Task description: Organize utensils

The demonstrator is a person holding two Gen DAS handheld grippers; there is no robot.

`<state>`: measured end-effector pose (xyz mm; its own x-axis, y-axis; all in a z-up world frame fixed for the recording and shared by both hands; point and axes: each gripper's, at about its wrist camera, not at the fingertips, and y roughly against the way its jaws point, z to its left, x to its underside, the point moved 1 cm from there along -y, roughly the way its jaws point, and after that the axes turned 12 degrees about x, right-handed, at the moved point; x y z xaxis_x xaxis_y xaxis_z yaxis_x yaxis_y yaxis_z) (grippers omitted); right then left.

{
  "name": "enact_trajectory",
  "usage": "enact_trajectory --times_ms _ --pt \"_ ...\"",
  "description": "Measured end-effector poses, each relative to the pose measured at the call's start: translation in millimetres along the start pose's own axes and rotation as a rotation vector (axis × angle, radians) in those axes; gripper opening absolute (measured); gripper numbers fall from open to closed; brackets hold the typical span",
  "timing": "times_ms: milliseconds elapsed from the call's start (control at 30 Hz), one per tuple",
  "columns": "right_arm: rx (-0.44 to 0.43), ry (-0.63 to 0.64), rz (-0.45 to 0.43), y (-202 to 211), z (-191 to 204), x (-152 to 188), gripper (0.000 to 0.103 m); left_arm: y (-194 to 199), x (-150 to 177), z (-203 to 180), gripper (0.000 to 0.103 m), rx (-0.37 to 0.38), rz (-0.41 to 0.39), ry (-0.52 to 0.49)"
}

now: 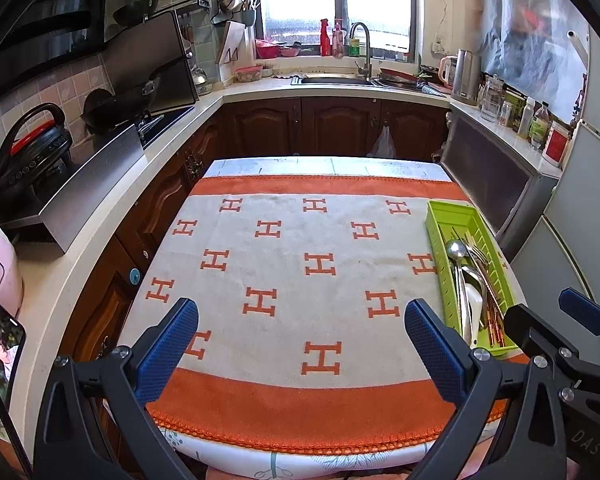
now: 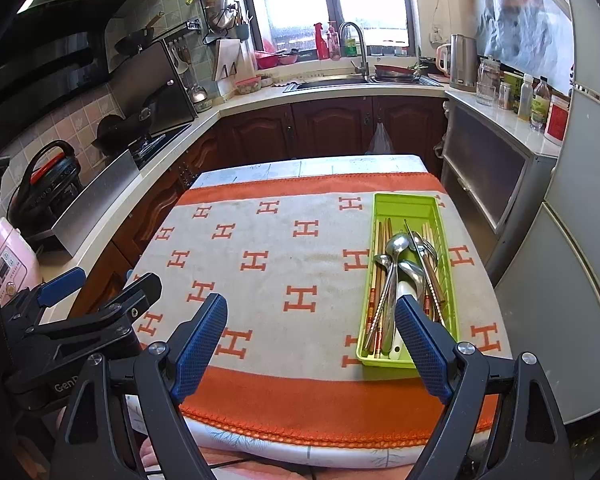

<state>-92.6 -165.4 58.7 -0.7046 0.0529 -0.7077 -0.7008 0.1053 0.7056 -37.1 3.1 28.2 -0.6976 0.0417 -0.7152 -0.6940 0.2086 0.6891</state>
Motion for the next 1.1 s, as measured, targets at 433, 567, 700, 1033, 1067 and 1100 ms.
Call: enact_trajectory --times_ms 433,567,700,1033,1067,1100 --pt "0.001 0.0 0.002 -0.2 0.5 1.5 0.087 -0.3 0.0 1.0 0.102 0.001 0.002 0.001" --pt "0.0 0.002 0.005 -1.3 2.1 4.4 0.087 0.3 3.0 1.5 0.102 0.001 0.005 0.005" --pt "-0.001 0.005 0.007 -2.7 3.6 8.1 0.087 1.3 9.3 2.2 0.102 0.001 0.006 0.012" --pt "-0.002 0.016 0.006 -1.9 9.5 13.5 0.087 3.2 14.7 4.0 0.102 0.005 0.006 0.023" --pt "-0.001 0.019 0.006 -1.8 10.5 14.7 0.087 4.0 15.8 4.6 0.102 0.005 0.006 0.026" --pt "-0.002 0.023 0.006 -1.4 11.7 15.9 0.087 4.9 17.0 5.5 0.102 0.005 0.006 0.03"
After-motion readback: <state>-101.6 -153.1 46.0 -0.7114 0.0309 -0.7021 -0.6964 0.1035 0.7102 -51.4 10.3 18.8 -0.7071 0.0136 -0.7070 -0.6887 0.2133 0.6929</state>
